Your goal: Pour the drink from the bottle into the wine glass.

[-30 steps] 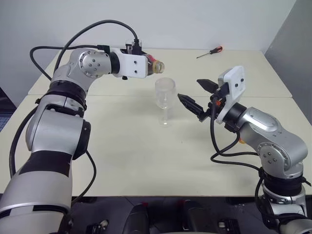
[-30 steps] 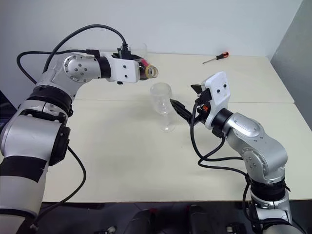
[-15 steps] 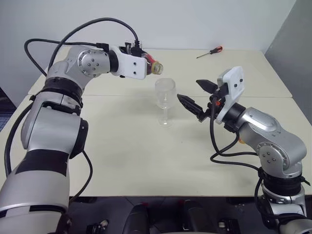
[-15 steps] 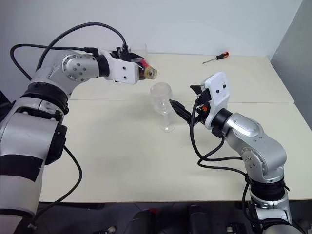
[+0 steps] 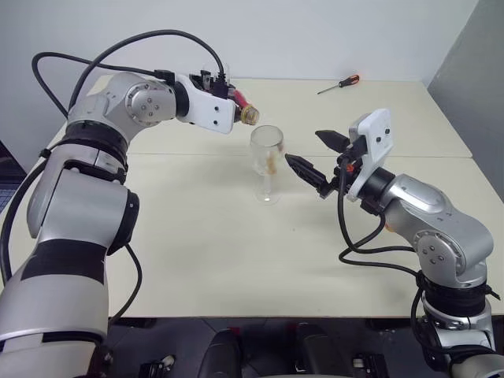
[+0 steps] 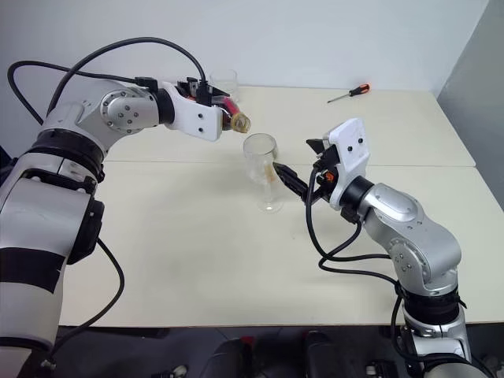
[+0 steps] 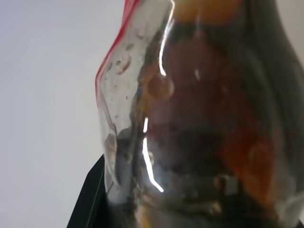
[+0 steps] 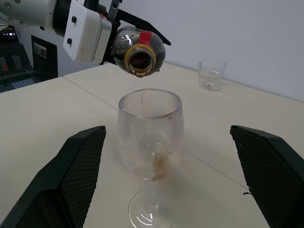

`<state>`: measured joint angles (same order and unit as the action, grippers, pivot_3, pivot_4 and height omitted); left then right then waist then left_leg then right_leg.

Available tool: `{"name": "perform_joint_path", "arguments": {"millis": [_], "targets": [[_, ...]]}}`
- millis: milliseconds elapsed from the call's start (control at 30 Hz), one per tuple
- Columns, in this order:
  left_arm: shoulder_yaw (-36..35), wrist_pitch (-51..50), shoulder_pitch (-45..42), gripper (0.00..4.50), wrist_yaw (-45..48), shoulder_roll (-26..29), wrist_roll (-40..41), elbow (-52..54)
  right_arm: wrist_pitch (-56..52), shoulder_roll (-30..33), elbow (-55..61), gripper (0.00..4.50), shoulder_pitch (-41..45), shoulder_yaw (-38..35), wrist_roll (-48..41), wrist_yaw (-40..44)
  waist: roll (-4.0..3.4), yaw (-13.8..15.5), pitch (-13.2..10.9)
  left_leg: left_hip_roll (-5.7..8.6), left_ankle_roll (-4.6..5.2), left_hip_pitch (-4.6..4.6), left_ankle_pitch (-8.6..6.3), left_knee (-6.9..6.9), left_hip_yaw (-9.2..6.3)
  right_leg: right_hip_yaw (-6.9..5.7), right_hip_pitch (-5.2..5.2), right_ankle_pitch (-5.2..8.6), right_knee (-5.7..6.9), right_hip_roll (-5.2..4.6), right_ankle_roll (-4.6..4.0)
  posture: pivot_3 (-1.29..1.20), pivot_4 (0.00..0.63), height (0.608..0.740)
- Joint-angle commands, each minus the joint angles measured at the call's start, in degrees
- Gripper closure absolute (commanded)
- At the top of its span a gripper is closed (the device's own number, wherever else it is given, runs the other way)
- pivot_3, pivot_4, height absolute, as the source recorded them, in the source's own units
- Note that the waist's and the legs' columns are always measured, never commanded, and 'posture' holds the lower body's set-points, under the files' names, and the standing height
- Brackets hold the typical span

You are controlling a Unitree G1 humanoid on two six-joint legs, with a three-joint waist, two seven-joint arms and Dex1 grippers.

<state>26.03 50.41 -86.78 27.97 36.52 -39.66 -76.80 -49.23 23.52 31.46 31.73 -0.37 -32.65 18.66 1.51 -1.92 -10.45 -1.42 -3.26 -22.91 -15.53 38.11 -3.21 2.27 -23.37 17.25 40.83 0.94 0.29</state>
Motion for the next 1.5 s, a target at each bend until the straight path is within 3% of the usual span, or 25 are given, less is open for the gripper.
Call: {"name": "perform_joint_path", "arguments": {"millis": [33, 1500], "targets": [[-0.2, 0.4, -3.4, 2.69, -1.9, 1.3, 0.1, 0.7, 1.3, -0.2, 1.8, 0.0, -0.1, -0.3, 0.2, 0.2, 0.0, 0.0, 0.0, 0.0, 0.0, 0.0, 0.0, 0.0, 0.0, 0.0, 0.0, 0.0, 0.0, 0.0, 0.0, 0.0, 0.15, 0.74], [2.7, -0.1, -6.5, 2.69, -5.3, 1.3, -3.0, 0.2, 1.8, -0.2, 0.7, 0.0, 0.3, -0.3, 0.7, 0.5, 0.0, 0.0, 0.0, 0.0, 0.0, 0.01, 0.0, 0.01, 0.02, 0.01, 0.0, 0.0, 0.02, 0.0, 0.0, 0.0, 0.15, 0.74]]}}
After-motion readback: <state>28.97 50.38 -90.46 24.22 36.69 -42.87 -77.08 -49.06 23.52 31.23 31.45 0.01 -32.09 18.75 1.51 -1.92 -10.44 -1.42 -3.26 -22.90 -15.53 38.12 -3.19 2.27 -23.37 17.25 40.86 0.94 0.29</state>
